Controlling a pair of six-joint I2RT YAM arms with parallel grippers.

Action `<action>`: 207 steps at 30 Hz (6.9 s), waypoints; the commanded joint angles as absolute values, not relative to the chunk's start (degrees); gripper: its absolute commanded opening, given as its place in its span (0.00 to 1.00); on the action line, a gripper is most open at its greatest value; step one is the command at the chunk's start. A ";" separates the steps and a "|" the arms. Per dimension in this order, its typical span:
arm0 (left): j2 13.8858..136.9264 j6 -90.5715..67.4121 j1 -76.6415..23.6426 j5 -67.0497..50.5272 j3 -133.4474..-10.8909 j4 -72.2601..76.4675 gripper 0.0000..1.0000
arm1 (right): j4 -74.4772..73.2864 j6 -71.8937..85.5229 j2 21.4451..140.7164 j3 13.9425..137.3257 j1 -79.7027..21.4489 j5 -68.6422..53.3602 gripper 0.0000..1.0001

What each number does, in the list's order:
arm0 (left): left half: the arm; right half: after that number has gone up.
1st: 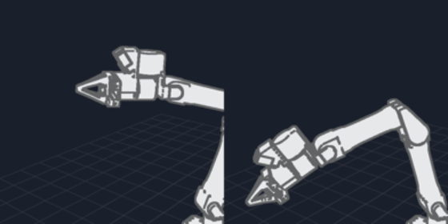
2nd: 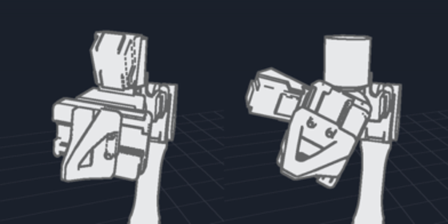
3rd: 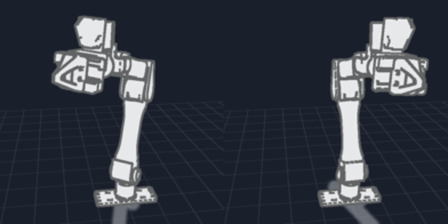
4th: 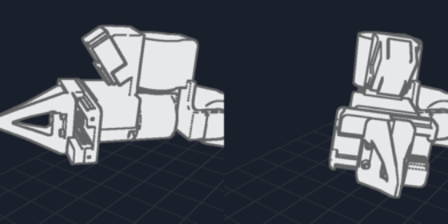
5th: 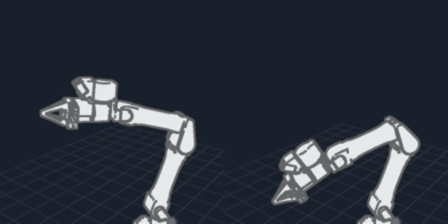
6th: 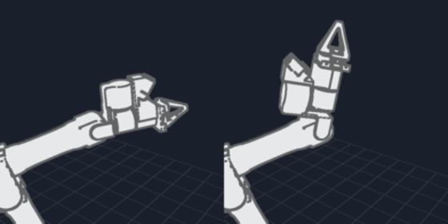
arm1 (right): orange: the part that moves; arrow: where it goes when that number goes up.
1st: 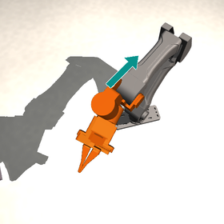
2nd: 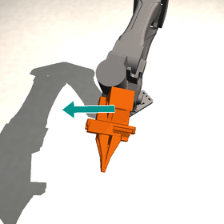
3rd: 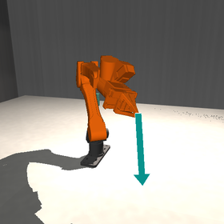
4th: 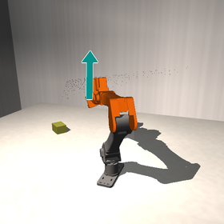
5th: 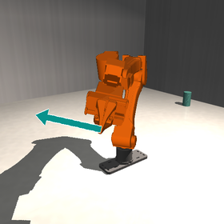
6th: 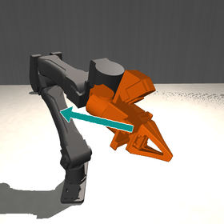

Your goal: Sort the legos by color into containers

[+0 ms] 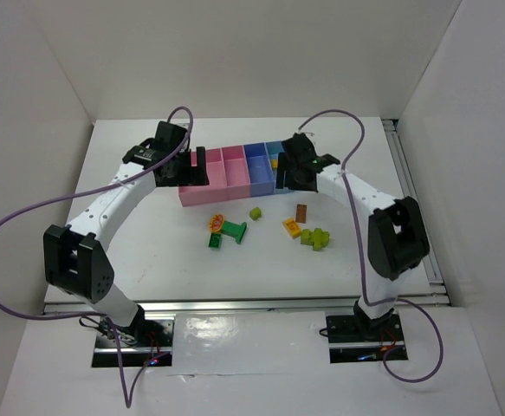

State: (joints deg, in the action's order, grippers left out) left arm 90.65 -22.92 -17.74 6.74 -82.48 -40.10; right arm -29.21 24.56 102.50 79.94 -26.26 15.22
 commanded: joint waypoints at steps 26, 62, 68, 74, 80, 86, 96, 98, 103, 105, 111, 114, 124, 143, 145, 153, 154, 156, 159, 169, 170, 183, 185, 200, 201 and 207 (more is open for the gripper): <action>91.05 -25.14 -17.84 6.59 -81.65 -39.55 1.00 | -29.18 18.02 100.89 62.67 -29.79 1.32 0.53; 91.58 -22.94 -17.84 7.47 -84.29 -40.08 1.00 | -26.56 18.47 106.29 89.51 -27.40 10.38 0.75; 91.58 -23.99 -17.84 6.95 -82.44 -39.46 1.00 | -24.08 16.08 96.77 74.80 -36.02 6.60 0.77; 91.58 -24.61 -17.84 6.42 -81.39 -38.94 1.00 | -24.08 15.56 103.00 76.45 -38.32 5.27 0.80; 88.33 -24.70 -17.84 4.83 -79.02 -37.62 1.00 | -24.08 13.80 111.09 80.51 -38.32 5.27 0.80; 84.12 -18.03 -18.37 0.01 -79.97 -36.47 1.00 | -20.84 13.27 114.08 81.56 -37.79 5.27 0.76; 85.17 -15.20 -18.37 -1.93 -85.78 -38.06 0.99 | -18.37 13.27 113.04 81.04 -37.79 7.03 0.37; 85.69 -15.90 -18.37 -1.93 -86.31 -38.06 0.99 | -19.85 13.80 111.45 80.51 -37.79 7.64 0.34; 87.26 -18.19 -18.37 0.71 -86.31 -38.06 0.99 | -21.36 16.17 103.63 79.98 -37.79 10.37 0.34; 88.94 -16.70 -18.90 -0.35 -87.44 -39.10 0.99 | -22.06 16.69 103.10 81.64 -37.79 11.16 0.34; 90.79 -23.01 -18.37 3.68 -88.07 -40.25 1.00 | -24.42 17.23 109.15 94.02 -36.65 11.16 0.35; 89.65 -25.56 -18.37 5.79 -87.36 -40.25 1.00 | -24.53 17.23 115.21 102.02 -36.04 11.16 0.41; 86.75 -27.95 -18.37 8.09 -83.59 -40.25 1.00 | -24.29 18.28 119.31 110.94 -34.37 13.97 0.70; 85.08 -26.89 -21.62 0.62 -73.39 -37.35 0.98 | -37.37 32.08 89.82 68.03 -28.75 17.49 0.87; 85.08 -26.89 -21.62 1.23 -73.39 -37.35 0.98 | -36.83 31.03 93.40 68.03 -27.25 14.77 0.87; 85.08 -27.42 -21.62 3.52 -75.23 -37.35 0.98 | -28.93 28.30 103.26 68.38 -24.35 11.44 0.79; 85.08 -27.42 -21.62 3.52 -75.23 -37.35 0.98 | -28.31 28.30 104.58 68.38 -24.35 11.43 0.77; 85.60 -27.94 -21.62 2.91 -75.23 -37.35 0.98 | -26.90 28.30 105.21 68.38 -23.82 11.43 0.72; 86.13 -28.48 -21.62 2.20 -75.76 -37.35 0.98 | -25.58 28.30 106.61 68.90 -23.82 11.43 0.55; 87.89 -29.00 -21.62 2.29 -77.43 -36.30 0.98 | -29.78 30.85 93.53 67.59 -23.82 16.52 0.23; 88.59 -29.00 -21.62 2.29 -77.43 -36.30 0.98 | -30.32 30.85 91.51 68.46 -23.82 16.52 0.23; 90.97 -29.00 -21.62 2.89 -81.39 -37.88 0.98 | -32.61 21.98 111.60 102.37 -25.05 6.43 0.25; 90.44 -29.00 -21.62 3.51 -81.91 -37.88 0.98 | -33.13 21.97 116.26 107.63 -25.05 5.71 0.25; 90.96 -30.23 -21.62 2.29 -84.90 -39.99 0.98 | -31.55 20.92 116.47 107.86 -26.10 8.42 0.64; 90.97 -30.23 -21.62 2.29 -84.38 -39.99 0.98 | -31.03 20.92 113.24 106.28 -26.10 9.22 0.64; 90.97 -30.23 -21.62 2.81 -81.57 -39.99 0.97 | -28.13 18.20 99.79 88.62 -26.72 6.09 0.52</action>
